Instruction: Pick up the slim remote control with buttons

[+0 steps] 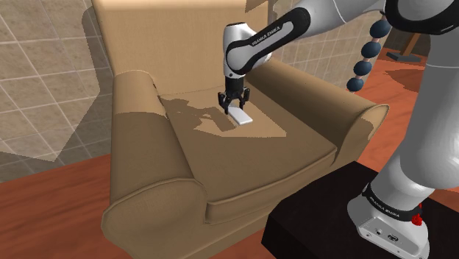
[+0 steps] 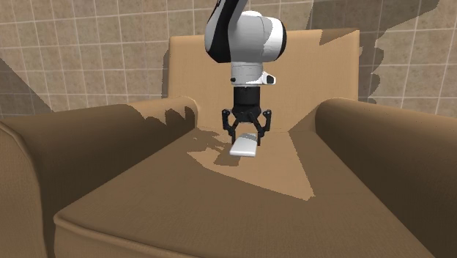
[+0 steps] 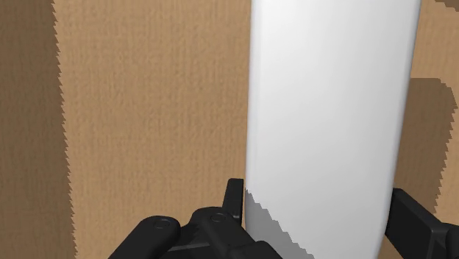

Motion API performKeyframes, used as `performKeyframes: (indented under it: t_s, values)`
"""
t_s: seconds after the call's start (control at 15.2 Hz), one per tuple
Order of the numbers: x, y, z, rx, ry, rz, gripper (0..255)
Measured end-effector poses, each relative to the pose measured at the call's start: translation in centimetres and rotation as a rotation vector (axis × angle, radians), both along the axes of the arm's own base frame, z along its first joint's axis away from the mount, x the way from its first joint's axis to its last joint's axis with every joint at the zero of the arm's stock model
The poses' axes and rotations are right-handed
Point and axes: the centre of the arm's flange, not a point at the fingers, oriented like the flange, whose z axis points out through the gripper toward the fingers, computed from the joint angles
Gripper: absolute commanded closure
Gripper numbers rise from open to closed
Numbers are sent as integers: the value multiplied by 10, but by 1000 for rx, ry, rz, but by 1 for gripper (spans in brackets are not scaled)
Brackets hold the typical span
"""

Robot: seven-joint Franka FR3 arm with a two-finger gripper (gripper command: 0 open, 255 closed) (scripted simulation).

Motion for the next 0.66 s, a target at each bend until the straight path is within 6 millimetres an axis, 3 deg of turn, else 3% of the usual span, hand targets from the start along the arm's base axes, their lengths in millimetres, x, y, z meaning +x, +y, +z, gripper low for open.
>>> performKeyframes:
  t_s: [0.66]
  values:
    - [1,-1,51,0,0,0,255]
